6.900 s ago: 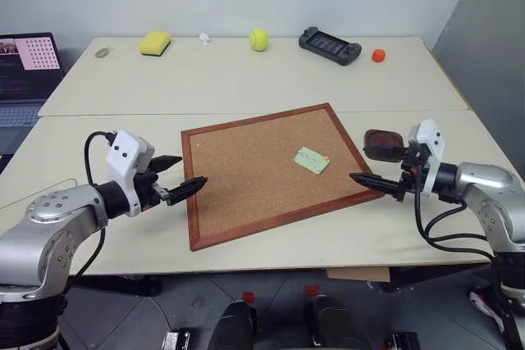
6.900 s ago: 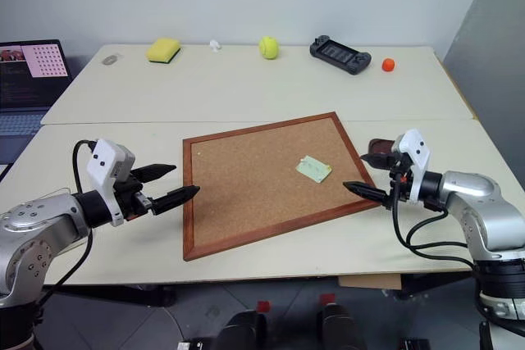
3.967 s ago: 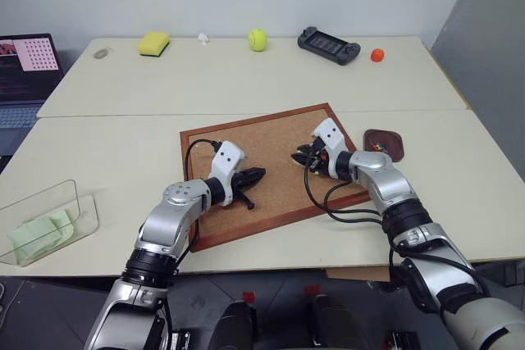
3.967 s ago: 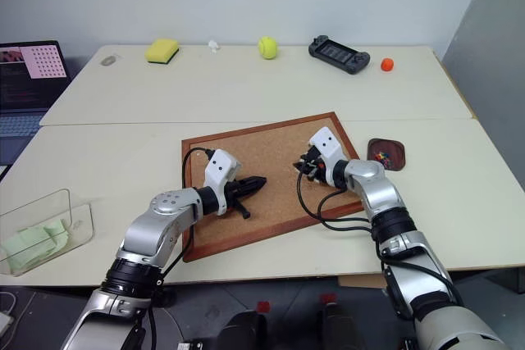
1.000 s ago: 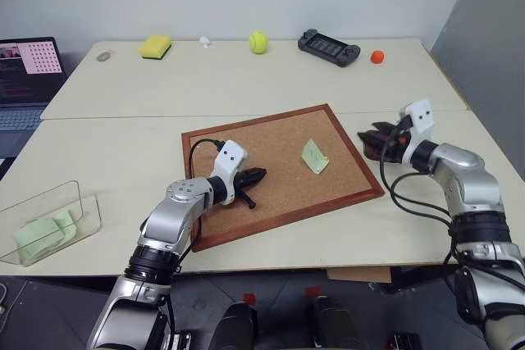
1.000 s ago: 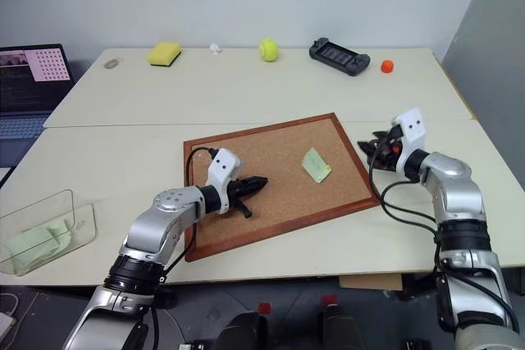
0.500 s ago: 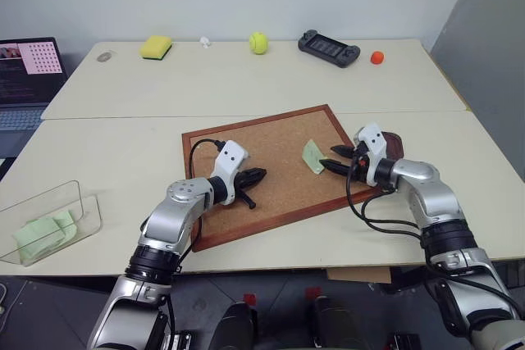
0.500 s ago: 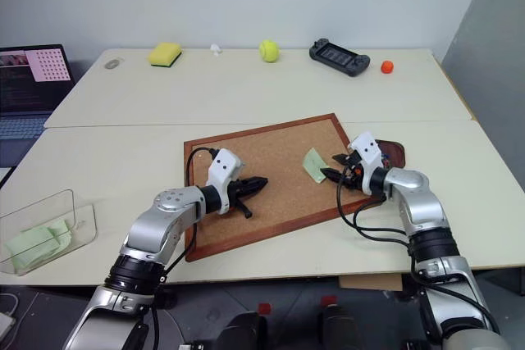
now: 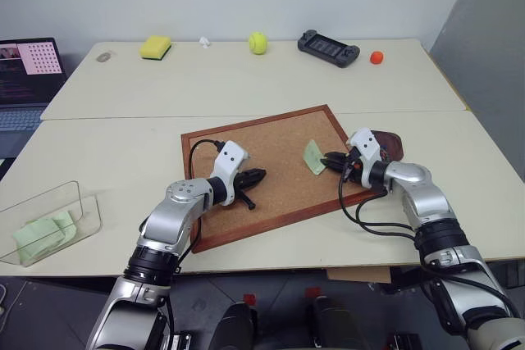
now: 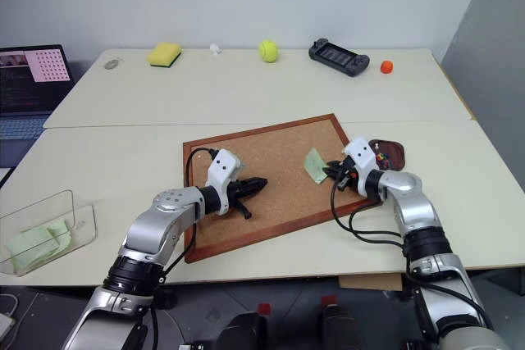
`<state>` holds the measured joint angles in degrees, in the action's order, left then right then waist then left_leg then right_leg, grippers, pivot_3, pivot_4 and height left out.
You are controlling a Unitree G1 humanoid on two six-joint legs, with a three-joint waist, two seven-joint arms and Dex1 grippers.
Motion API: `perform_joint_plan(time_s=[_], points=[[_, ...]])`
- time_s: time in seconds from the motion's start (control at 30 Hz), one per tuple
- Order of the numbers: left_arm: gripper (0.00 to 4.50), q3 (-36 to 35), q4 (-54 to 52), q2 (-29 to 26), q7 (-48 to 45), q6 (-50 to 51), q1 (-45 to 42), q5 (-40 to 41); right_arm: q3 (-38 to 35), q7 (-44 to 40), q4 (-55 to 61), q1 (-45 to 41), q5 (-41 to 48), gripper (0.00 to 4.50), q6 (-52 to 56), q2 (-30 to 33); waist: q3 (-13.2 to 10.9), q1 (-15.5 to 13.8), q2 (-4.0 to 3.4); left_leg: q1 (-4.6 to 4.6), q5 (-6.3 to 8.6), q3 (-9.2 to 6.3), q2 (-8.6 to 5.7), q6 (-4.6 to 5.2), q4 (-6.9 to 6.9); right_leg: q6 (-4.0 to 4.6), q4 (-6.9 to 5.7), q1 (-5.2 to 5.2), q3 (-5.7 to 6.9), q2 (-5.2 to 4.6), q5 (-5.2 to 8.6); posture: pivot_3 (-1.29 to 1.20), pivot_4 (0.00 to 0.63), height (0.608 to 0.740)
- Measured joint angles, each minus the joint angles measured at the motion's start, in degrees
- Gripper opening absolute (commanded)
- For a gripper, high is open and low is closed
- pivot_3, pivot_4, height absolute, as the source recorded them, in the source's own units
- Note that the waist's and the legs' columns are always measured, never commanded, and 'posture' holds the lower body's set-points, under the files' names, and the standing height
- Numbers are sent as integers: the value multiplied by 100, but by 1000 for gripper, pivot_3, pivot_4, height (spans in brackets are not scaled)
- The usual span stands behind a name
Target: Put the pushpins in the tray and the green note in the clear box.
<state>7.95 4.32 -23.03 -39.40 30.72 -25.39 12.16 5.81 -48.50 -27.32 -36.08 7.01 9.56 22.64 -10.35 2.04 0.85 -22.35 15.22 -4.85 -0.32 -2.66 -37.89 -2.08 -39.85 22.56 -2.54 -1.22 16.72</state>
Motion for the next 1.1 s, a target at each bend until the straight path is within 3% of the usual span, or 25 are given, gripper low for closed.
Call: perform_joint_plan(time_s=[0.3, 0.63, 0.87, 1.1], points=[[0, 2, -3, -9, -1, 8, -4, -3, -55, 2, -85, -43, 1, 90, -31, -29, 0, 1, 0, 1, 0, 0, 0, 0, 0, 0, 0, 0, 0, 1, 0, 0, 150, 740], [0, 9, -63, -11, 6, 49, 19, -3, -742, -234, 480, -68, 1011, 90, 706, -13, -2, -2, -1, 1, 0, -6, 1, 0, 1, 0, 8, -7, 4, 0, 0, 0, 150, 740], [0, 17, -53, -9, 3, 49, 2, -3, -1069, 577, 454, -67, 934, 90, 795, 58, -2, -8, -1, 0, 0, -7, 1, 0, 1, 0, 8, -7, 4, -2, 0, 0, 150, 740], [0, 20, -51, -4, -2, 49, 5, -2, -1340, 1676, -24, -73, 352, 90, 602, 579, -2, -9, -1, 1, 0, -1, -1, 0, 3, 0, 12, -9, 2, -3, 0, 0, 150, 740]])
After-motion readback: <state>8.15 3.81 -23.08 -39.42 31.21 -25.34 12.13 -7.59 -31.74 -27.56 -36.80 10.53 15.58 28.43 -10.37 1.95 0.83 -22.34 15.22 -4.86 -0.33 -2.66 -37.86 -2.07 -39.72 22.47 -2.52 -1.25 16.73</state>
